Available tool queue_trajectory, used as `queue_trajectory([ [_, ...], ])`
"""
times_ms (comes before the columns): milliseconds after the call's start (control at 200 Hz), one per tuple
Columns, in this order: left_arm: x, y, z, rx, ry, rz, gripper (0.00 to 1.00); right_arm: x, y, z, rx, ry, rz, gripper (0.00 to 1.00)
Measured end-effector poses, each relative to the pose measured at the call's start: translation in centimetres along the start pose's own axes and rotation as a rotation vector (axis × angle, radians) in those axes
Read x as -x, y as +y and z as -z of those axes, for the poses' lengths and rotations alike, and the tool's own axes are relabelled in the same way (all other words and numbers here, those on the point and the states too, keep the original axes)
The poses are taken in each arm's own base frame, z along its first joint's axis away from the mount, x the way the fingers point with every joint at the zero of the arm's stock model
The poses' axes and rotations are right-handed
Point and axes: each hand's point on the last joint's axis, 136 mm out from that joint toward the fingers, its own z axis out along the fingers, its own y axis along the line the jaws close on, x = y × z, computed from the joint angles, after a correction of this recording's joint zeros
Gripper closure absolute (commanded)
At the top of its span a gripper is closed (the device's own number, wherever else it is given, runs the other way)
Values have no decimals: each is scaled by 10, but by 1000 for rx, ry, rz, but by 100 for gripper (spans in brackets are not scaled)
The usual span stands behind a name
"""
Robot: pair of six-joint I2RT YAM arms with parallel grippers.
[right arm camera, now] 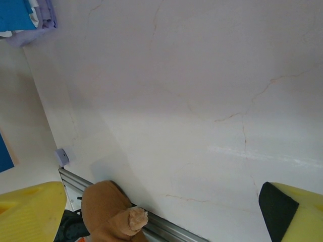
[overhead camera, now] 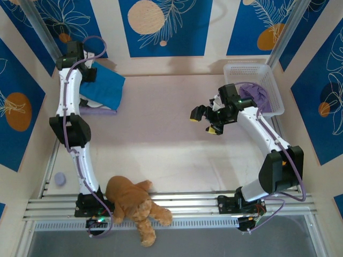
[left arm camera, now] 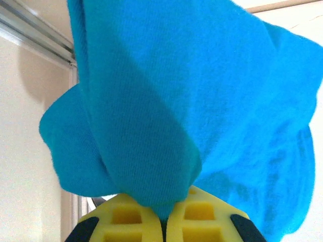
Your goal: Fold and stack the t-shirts
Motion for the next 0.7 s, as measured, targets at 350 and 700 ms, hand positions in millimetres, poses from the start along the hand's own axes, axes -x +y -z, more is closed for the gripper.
queue_trajectory([
  [350, -18, 23, -35, 50, 63, 5, 100, -1, 0, -12, -18, 40, -6, 1],
  [700, -31, 41, -54, 64, 94, 34, 57, 5, 12, -15, -8, 45, 15, 1],
])
